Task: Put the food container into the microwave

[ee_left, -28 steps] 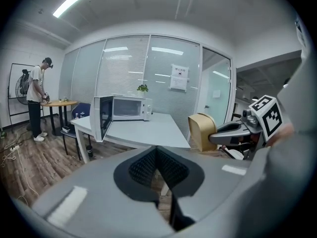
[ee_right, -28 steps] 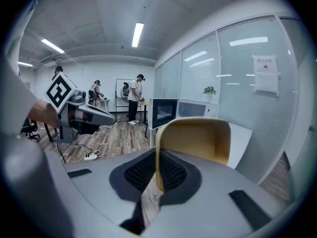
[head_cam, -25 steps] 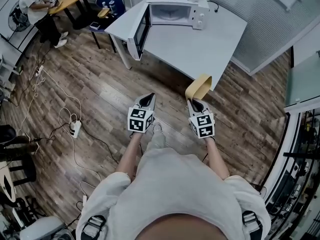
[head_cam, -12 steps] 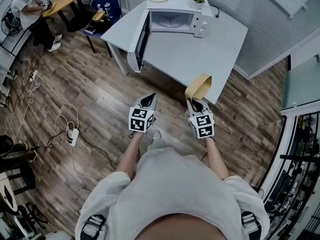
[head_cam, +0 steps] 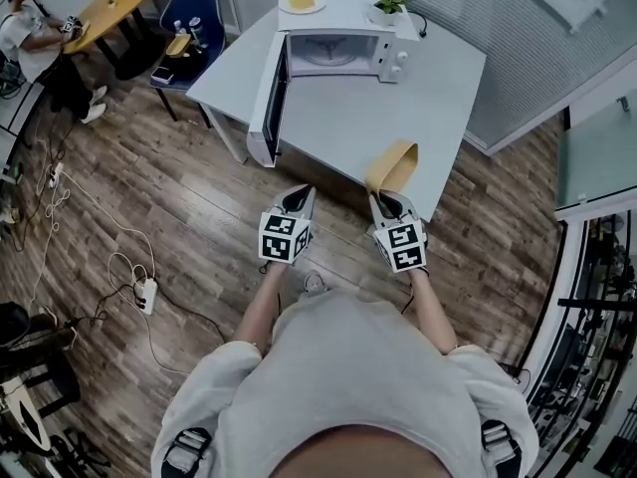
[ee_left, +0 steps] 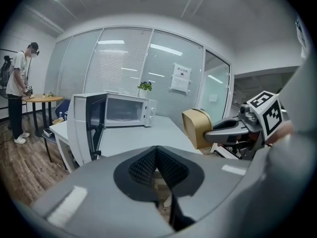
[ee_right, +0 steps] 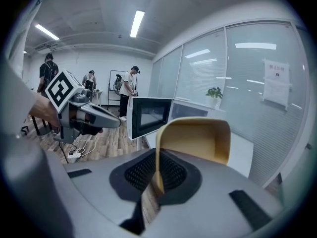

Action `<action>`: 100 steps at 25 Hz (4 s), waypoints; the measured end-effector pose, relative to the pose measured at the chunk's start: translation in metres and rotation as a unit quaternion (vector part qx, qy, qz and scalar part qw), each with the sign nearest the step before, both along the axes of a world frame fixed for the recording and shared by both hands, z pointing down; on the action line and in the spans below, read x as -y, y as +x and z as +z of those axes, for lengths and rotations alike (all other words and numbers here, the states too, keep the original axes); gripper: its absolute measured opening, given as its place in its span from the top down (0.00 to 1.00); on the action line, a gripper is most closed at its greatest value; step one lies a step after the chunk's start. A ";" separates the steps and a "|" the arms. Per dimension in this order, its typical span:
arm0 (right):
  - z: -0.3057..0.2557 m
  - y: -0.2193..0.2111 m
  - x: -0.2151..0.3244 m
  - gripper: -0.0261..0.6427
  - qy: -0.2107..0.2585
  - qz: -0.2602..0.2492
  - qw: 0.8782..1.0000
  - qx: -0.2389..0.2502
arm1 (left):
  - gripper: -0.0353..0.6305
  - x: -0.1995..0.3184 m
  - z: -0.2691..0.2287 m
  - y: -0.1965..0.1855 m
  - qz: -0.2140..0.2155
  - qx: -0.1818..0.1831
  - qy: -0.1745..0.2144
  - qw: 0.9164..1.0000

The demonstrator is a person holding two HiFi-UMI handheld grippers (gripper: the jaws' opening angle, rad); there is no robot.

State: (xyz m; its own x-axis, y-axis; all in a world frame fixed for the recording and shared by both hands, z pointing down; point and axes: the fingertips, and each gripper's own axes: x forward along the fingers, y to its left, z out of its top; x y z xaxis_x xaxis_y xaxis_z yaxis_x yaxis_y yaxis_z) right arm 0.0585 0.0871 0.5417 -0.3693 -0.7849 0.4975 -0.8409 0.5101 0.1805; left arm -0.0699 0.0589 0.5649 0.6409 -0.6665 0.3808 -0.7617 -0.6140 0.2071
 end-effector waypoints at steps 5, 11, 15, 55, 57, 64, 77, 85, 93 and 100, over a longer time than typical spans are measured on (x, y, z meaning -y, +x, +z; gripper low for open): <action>-0.003 -0.004 0.020 0.92 0.006 -0.003 1.000 -0.013 | 0.93 0.017 0.004 0.001 0.011 -0.001 -0.006 1.000; -0.002 -0.004 0.032 0.92 0.004 -0.005 1.000 -0.019 | 0.93 0.026 0.008 0.006 0.019 -0.002 -0.011 1.000; -0.002 -0.005 0.038 0.92 0.004 -0.013 1.000 -0.018 | 0.93 0.030 0.010 0.005 0.016 0.000 -0.013 1.000; 0.007 0.032 0.279 0.92 0.005 -0.110 0.994 -0.021 | 0.93 0.262 0.007 0.078 -0.028 0.045 -0.019 0.998; 0.008 0.034 0.289 0.92 0.004 -0.114 0.993 -0.019 | 0.93 0.272 0.007 0.081 -0.030 0.048 -0.020 0.998; 0.013 0.036 0.309 0.92 -0.003 -0.130 0.992 -0.011 | 0.93 0.294 0.009 0.087 -0.037 0.061 -0.026 0.997; 0.023 0.026 0.326 0.92 -0.014 -0.152 0.988 -0.017 | 0.93 0.311 0.018 0.079 -0.044 0.068 -0.038 0.996; 0.024 0.013 0.342 0.92 -0.020 -0.150 0.988 -0.037 | 0.93 0.334 0.025 0.079 -0.028 0.053 -0.041 0.997; 0.033 0.000 0.361 0.92 -0.037 -0.137 0.988 -0.057 | 0.93 0.360 0.032 0.072 -0.003 0.041 -0.043 0.998; 0.040 -0.013 0.374 0.92 -0.050 -0.142 0.985 -0.082 | 0.93 0.372 0.035 0.075 0.014 0.026 -0.048 0.998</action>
State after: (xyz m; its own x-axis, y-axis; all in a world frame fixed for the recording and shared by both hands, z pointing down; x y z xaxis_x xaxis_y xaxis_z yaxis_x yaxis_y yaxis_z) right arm 0.0456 -0.2873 0.5813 -0.4758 -0.6057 0.6377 -0.6251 0.7430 0.2393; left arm 0.0047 -0.3130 0.6002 0.6357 -0.6076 0.4761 -0.7562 -0.6141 0.2261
